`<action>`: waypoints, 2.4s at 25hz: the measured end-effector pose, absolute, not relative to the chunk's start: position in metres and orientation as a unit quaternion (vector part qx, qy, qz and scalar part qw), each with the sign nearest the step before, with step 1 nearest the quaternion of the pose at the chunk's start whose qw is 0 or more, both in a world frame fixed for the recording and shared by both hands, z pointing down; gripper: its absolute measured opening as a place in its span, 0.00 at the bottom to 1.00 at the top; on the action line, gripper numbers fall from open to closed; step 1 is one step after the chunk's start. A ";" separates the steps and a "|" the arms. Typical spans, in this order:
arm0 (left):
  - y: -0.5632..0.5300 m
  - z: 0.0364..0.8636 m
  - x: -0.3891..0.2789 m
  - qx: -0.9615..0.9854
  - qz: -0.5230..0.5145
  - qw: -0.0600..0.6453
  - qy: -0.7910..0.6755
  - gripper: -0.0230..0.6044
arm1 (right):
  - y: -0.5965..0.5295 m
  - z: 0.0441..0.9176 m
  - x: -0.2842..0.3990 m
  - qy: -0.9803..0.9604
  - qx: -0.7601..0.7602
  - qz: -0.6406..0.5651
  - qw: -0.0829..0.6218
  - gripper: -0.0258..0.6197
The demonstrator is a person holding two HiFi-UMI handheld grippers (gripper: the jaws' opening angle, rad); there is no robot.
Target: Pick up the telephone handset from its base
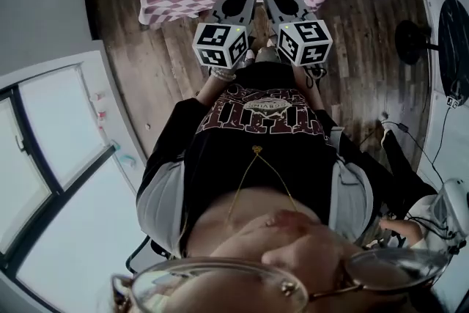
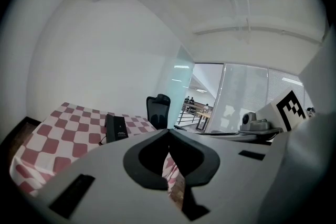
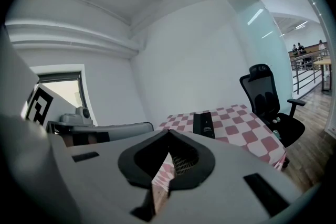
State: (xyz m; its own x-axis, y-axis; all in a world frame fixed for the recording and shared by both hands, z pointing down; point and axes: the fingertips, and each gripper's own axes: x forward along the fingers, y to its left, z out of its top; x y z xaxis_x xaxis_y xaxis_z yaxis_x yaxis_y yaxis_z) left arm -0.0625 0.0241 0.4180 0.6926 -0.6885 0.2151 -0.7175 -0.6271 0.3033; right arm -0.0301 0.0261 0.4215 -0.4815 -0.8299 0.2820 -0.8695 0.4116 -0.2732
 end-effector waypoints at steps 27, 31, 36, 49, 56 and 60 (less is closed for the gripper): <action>-0.094 0.413 -0.023 0.883 0.031 0.200 -0.423 0.05 | -0.101 0.412 0.009 -0.860 0.467 0.200 0.056 0.07; -0.108 0.413 -0.012 0.880 0.034 0.198 -0.431 0.05 | -0.115 0.414 0.021 -0.863 0.459 0.204 0.059 0.07; -0.123 0.414 0.002 0.874 0.033 0.198 -0.443 0.05 | -0.128 0.416 0.032 -0.870 0.444 0.208 0.061 0.07; -0.136 0.423 0.021 0.861 0.033 0.202 -0.465 0.05 | -0.143 0.428 0.059 -0.875 0.429 0.214 0.068 0.07; -0.146 0.427 0.016 0.858 0.029 0.208 -0.468 0.05 | -0.152 0.434 0.054 -0.875 0.427 0.219 0.070 0.06; -0.158 0.424 0.013 0.862 0.031 0.199 -0.465 0.05 | -0.162 0.433 0.048 -0.875 0.427 0.216 0.072 0.07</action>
State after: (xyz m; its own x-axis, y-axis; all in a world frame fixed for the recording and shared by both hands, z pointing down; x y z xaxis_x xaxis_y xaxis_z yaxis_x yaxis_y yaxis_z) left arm 0.0134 -0.1577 0.4242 0.5658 -0.7892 0.2390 -0.8142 -0.4887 0.3135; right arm 0.0478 -0.1623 0.4333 -0.6246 -0.7166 0.3105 -0.7788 0.5417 -0.3164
